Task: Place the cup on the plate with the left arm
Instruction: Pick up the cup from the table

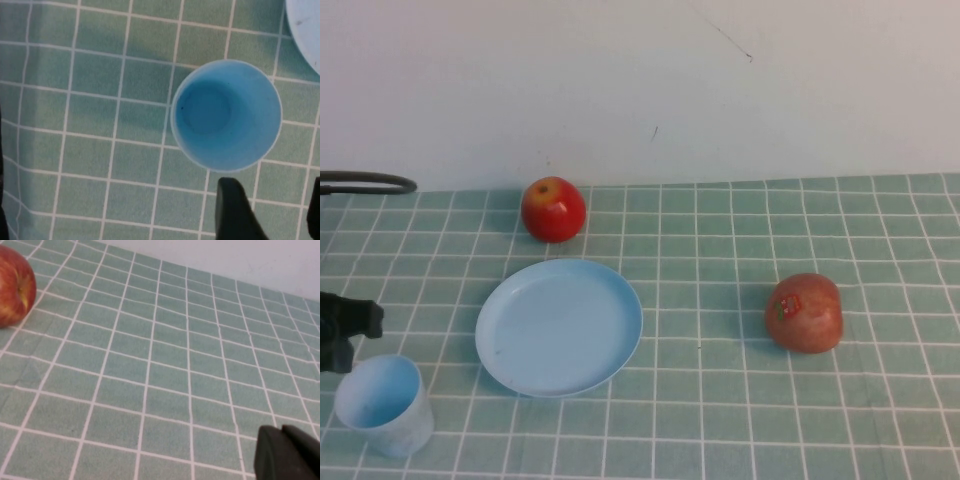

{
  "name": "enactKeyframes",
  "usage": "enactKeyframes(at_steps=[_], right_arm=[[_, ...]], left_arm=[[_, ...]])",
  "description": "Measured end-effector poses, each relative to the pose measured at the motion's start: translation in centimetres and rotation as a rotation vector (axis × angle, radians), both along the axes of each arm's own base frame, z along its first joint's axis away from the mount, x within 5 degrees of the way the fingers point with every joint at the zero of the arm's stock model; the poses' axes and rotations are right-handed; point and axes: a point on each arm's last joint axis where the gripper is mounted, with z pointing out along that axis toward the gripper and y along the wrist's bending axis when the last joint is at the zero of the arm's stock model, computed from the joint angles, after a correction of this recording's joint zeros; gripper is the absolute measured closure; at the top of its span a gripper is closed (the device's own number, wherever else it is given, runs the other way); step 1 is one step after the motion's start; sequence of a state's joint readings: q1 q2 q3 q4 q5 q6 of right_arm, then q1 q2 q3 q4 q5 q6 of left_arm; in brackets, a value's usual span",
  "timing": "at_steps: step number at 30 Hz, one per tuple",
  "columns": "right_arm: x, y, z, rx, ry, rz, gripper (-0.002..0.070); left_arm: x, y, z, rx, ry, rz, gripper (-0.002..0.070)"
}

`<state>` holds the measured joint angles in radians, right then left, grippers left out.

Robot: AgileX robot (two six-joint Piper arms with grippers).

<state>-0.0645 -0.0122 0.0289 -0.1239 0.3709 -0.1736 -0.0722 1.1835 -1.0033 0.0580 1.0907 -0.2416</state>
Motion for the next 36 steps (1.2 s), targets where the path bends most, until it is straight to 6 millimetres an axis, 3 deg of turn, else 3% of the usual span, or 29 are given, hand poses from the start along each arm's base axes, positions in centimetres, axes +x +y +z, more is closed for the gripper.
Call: enactKeyframes(at_steps=[4,10,13,22,33,36], right_arm=[[0.0,0.0,0.0,0.0,0.0,0.0,0.0678],[0.0,0.0,0.0,0.0,0.0,0.0,0.0678],[0.0,0.0,0.0,0.0,0.0,0.0,0.0678],[0.0,0.0,0.0,0.0,0.0,0.0,0.0678],[0.0,0.0,0.0,0.0,0.0,0.0,0.0678],[0.0,0.0,0.0,0.0,0.0,0.0,0.0678]], left_arm=[[2.2,-0.2,-2.1,0.006,0.053,-0.025,0.0341],[5.4,0.4,-5.5,-0.026,0.186,-0.028,0.0329],[6.5,1.0,-6.0,-0.06,0.205,-0.024,0.0328],[7.0,2.5,-5.5,0.005,0.208,-0.053,0.0326],[9.0,2.9,-9.7,0.02,0.326,-0.06,0.0327],[9.7,2.8,-11.1,0.001,0.342,-0.056,0.0382]])
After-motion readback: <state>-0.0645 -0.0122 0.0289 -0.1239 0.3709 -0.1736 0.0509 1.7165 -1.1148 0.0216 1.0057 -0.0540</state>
